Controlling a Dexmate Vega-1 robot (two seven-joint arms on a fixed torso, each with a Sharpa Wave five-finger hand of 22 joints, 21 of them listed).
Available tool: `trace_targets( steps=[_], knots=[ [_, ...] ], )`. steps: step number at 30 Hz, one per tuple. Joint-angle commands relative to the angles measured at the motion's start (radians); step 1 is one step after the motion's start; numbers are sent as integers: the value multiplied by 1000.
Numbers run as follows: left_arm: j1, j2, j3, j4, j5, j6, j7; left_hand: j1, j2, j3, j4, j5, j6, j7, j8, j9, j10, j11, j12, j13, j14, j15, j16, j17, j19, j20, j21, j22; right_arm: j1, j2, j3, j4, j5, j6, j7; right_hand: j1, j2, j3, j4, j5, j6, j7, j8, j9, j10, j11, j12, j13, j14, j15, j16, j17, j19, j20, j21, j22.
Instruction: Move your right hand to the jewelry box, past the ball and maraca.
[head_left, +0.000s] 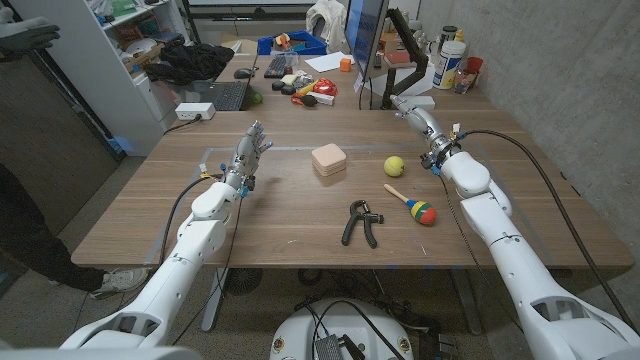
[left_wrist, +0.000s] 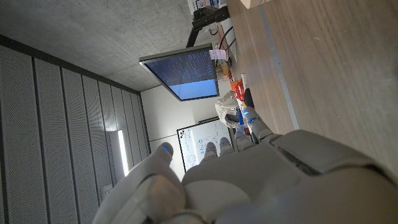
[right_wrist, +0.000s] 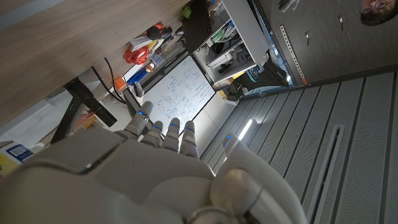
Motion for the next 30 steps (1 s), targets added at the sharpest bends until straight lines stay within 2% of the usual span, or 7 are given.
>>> trace_targets(
  steps=[1, 9, 18, 30],
  knots=[
    [7, -4, -5, -13, 7, 4, 4, 1, 16, 5, 0, 7, -13, -1, 5, 2, -27, 7, 4, 3, -41, -10, 4, 2, -104, -6, -2, 6, -1, -21, -14, -32, -62, 27, -7, 10, 20, 6, -6, 2, 12, 1, 4, 3, 9, 2, 3, 2, 6, -1, 4, 0, -31, -9, -6, 2],
    [14, -5, -8, -23, 8, 6, 5, 1, 16, 5, 0, 7, -12, -1, 5, 2, -25, 5, 4, 3, -41, -9, 4, 2, -104, -6, -4, 6, -2, -31, -25, -52, -117, 32, -29, 14, 24, 8, -8, 1, 18, 0, 5, 3, 16, 4, 5, 2, 10, -5, 5, 0, -28, -11, -8, 2],
    [18, -5, -10, -30, 8, 7, 4, 0, 16, 5, 0, 7, -7, 1, 6, 2, -19, 15, 6, 3, -39, -2, 5, 2, -104, -2, -6, 6, -5, -39, -41, -81, -186, 17, -55, 29, 48, 23, -9, 1, 38, -14, 8, 3, 37, -21, 11, 2, 25, -20, 8, 1, -12, -27, -12, 2],
    [16, -6, -13, -25, 7, 6, 1, -1, 17, 4, 1, 6, -4, 0, 6, 2, -17, 22, 5, 4, -38, 4, 5, 3, -104, 1, -9, 6, 2, -55, -67, -106, -259, 28, -77, 49, 53, 36, -17, 0, 45, -18, 7, 3, 50, -26, 13, 1, 30, -26, 7, -1, -5, -30, -16, 2]
  ],
)
